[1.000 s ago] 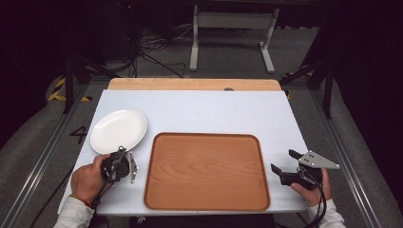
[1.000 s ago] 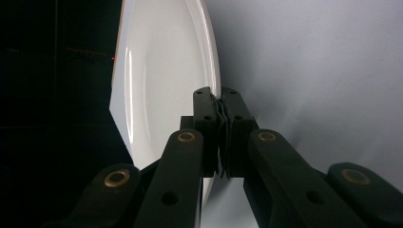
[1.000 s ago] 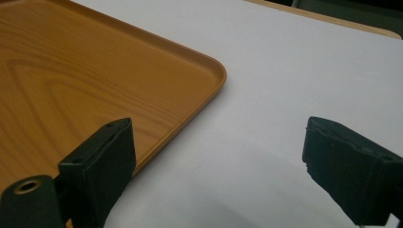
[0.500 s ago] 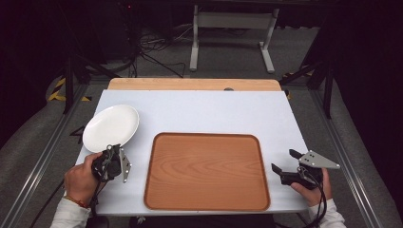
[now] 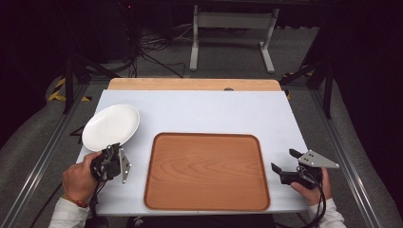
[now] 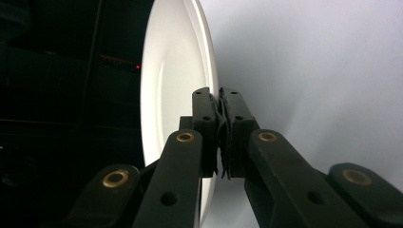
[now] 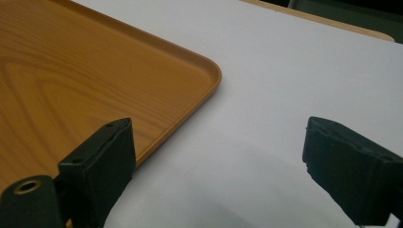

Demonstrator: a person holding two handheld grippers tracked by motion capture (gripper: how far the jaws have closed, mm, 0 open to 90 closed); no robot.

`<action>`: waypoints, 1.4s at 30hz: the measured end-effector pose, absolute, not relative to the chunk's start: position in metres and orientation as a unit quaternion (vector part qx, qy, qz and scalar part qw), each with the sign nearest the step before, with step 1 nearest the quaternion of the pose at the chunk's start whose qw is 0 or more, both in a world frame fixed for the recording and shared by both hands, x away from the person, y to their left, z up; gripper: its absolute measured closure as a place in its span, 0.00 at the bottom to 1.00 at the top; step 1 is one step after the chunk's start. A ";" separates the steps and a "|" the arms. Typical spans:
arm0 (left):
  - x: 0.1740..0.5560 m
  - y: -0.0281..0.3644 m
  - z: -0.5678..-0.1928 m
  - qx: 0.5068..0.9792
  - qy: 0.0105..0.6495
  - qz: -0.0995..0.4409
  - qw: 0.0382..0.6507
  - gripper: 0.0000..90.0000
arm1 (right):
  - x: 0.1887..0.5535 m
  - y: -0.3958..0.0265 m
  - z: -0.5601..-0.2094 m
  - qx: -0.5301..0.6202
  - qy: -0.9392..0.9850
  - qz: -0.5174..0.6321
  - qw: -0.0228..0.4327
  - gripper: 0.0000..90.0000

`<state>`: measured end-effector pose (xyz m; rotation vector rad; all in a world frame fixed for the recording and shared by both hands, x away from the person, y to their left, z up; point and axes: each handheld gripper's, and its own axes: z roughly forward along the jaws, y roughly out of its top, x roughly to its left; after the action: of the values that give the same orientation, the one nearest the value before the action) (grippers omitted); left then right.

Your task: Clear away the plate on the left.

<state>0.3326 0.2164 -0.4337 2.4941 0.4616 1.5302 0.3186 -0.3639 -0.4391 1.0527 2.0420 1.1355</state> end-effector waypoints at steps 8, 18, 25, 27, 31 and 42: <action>0.324 0.203 -0.423 0.835 0.134 0.526 0.094 0.97 | 0.329 -0.355 -0.439 0.386 0.769 0.428 0.277 0.12; 0.313 0.181 -0.413 0.836 0.103 0.529 0.101 0.97 | 0.336 -0.351 -0.439 0.380 0.772 0.432 0.270 0.12; 0.305 0.156 -0.408 0.838 0.060 0.529 0.118 0.97 | 0.335 -0.351 -0.439 0.383 0.772 0.429 0.272 0.12; 0.303 0.150 -0.407 0.840 0.050 0.527 0.122 0.97 | 0.335 -0.352 -0.439 0.382 0.772 0.429 0.273 0.12; 0.299 0.137 -0.406 0.842 0.028 0.523 0.133 0.97 | 0.334 -0.354 -0.439 0.387 0.770 0.427 0.275 0.12; 0.286 0.107 -0.407 0.847 -0.032 0.509 0.152 0.97 | 0.330 -0.360 -0.441 0.397 0.764 0.423 0.280 0.12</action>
<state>0.2856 0.1068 -0.4071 2.4296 -0.0926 1.4614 0.3299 -0.3597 -0.4405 1.0651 2.0492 1.1346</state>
